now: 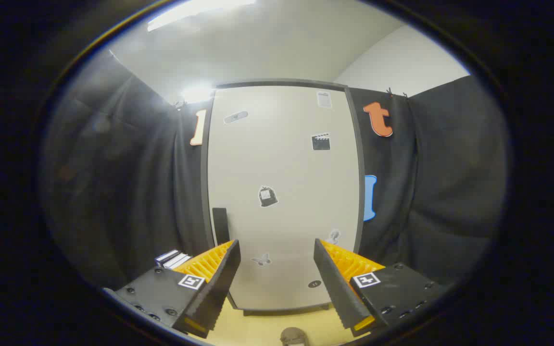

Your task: Open the shoe cabinet door, grab the shoes and put them into the shoe cabinet, then close the shoe cabinet door.

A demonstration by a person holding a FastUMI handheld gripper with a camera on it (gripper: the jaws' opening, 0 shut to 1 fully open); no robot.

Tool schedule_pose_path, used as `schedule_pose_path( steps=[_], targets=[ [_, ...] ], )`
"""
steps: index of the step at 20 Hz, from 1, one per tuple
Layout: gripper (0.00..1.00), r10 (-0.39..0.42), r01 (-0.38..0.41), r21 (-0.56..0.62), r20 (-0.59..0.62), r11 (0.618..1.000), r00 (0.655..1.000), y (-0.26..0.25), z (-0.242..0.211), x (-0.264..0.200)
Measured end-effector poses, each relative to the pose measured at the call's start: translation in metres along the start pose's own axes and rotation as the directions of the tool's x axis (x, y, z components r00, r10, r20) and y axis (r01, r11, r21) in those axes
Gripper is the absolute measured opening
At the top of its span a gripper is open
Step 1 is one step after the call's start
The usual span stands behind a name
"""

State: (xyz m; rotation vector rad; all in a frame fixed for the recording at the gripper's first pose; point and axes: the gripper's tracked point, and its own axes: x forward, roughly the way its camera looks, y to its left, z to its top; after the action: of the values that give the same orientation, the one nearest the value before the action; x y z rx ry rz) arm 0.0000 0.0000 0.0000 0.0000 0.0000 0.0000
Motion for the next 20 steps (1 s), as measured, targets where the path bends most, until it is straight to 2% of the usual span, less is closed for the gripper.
schedule_pose_path(
  steps=[20],
  targets=[
    [0.95, -0.003, 0.003, 0.000, -0.002, 1.000, 1.000, 0.0045, 0.0002, 0.0028]
  ],
)
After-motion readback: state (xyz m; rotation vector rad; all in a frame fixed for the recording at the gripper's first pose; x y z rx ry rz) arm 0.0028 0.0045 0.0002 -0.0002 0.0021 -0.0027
